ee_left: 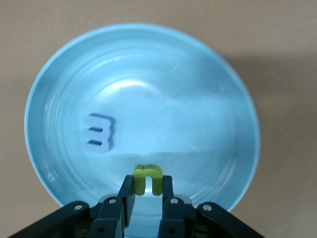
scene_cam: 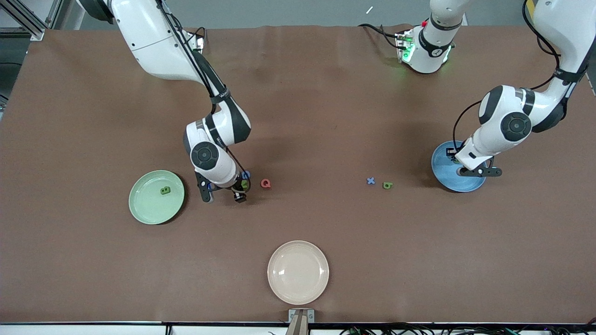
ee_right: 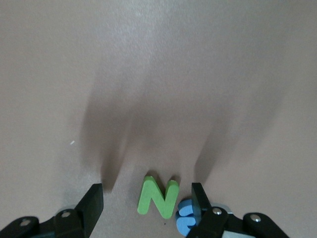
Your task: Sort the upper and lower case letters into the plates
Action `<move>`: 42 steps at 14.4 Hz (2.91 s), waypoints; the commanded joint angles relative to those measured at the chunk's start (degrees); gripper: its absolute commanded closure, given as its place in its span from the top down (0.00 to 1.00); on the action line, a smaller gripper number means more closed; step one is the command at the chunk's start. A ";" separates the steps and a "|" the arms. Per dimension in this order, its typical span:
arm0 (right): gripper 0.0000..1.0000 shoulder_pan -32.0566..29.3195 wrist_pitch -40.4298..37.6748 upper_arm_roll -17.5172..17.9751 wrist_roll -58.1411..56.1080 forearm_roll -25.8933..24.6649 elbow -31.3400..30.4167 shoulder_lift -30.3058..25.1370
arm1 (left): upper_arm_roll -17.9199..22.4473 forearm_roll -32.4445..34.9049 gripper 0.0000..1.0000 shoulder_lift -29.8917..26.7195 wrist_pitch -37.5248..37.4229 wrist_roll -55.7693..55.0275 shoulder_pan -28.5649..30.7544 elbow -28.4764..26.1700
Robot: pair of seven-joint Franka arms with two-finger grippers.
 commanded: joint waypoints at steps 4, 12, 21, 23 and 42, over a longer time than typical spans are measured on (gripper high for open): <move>0.75 0.81 0.56 -0.40 1.08 -0.07 0.02 0.73 | -0.85 1.15 0.08 -1.41 3.08 1.36 2.42 -3.53; 0.53 0.81 1.79 -0.40 1.08 -0.07 0.11 1.26 | -1.02 1.15 0.90 -0.88 3.62 3.11 2.34 -2.92; 0.02 0.28 2.05 -0.40 1.08 0.37 0.19 1.17 | -10.59 0.36 0.99 2.70 -1.39 0.93 0.85 5.76; 0.00 -0.07 1.70 -0.49 1.08 0.37 0.19 0.91 | -11.04 0.27 0.99 5.43 -1.75 -1.44 -2.39 8.58; 0.01 -19.14 -5.78 -3.13 -22.47 -7.28 -5.34 -8.94 | -2.00 7.30 0.85 20.21 -1.66 -27.73 -23.93 21.25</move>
